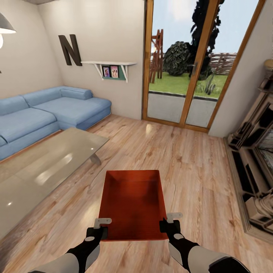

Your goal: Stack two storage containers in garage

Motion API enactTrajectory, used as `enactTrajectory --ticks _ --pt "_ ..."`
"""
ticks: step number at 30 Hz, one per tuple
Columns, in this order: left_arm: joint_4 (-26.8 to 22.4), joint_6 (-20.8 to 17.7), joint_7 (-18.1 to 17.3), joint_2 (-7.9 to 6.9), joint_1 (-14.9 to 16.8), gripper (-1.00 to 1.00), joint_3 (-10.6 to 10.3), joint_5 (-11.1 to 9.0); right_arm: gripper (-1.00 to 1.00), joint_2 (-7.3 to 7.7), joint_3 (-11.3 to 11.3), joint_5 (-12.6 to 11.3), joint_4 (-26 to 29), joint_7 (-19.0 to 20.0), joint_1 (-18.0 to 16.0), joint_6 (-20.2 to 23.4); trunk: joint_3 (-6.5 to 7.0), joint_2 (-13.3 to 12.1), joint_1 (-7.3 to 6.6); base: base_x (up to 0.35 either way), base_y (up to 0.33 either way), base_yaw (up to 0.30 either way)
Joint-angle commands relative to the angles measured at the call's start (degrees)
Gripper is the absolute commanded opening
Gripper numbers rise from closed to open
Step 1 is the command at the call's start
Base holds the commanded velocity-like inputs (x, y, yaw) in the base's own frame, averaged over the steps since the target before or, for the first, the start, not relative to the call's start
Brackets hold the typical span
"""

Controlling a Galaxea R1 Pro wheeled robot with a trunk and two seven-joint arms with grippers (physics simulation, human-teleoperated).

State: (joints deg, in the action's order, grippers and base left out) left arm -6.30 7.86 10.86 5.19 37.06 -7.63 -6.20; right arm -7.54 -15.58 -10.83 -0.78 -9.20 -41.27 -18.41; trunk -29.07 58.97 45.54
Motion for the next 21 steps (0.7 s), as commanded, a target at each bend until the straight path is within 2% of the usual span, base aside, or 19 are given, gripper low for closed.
enactTrajectory --ticks 1,21 --pt "0.15 0.32 0.65 0.0 0.03 -1.0 0.78 -0.66 -1.0 -0.37 2.48 0.46 0.08 -0.12 -0.09 -0.04 0.04 0.03 0.0 0.0 0.0 0.0" --pt "0.15 0.32 0.65 0.0 0.03 -1.0 0.78 -0.66 -1.0 -0.37 2.48 0.49 0.08 -0.12 -0.08 -0.04 1.87 0.03 0.0 0.0 0.0 0.0"
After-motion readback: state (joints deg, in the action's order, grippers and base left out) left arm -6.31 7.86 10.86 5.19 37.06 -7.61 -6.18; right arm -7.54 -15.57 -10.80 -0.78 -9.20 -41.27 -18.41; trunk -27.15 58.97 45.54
